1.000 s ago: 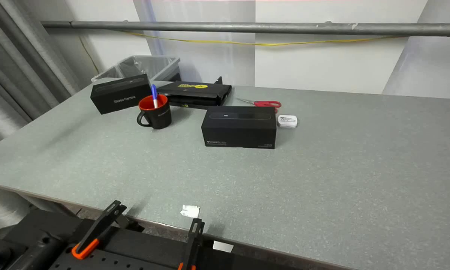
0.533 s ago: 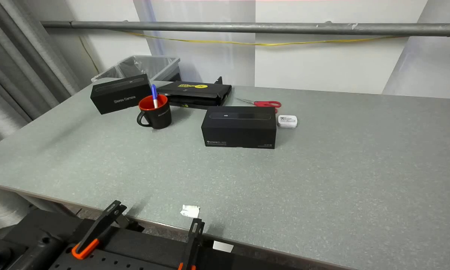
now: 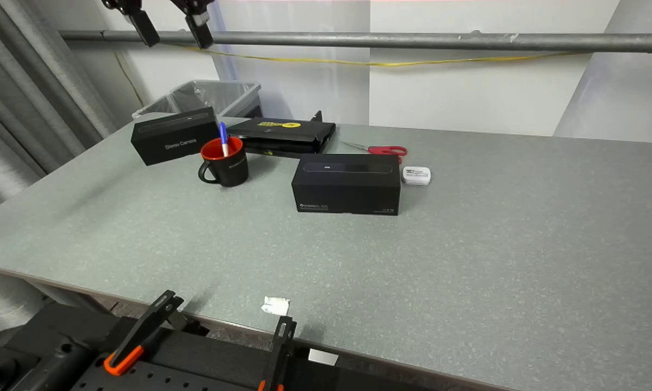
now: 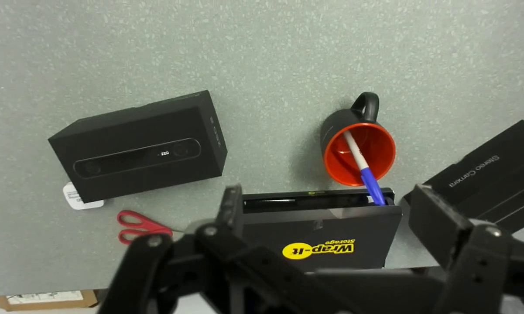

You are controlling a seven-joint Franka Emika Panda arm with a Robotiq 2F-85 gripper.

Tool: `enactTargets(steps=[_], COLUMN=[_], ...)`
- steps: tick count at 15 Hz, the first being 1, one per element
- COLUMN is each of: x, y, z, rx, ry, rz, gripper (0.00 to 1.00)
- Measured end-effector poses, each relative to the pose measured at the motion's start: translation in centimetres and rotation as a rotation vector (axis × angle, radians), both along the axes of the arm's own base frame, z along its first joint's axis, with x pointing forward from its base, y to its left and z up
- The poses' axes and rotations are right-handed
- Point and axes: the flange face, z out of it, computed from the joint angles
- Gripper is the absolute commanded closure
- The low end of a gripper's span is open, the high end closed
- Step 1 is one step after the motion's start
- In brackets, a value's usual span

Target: Pick up the pen from the black mug cup and put it on the table.

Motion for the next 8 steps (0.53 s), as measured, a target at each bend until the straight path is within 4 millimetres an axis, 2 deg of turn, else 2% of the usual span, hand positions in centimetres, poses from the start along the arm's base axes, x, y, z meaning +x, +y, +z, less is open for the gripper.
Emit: enactTargets(steps=[5,8], x=[-0.5,-0.1], y=[0.2,0.2], z=[1.1,0.0], rx=[-0.001,-0.015], ry=[-0.027,-0.01], rz=[0.005,0.017], gripper=[0.0,0.0])
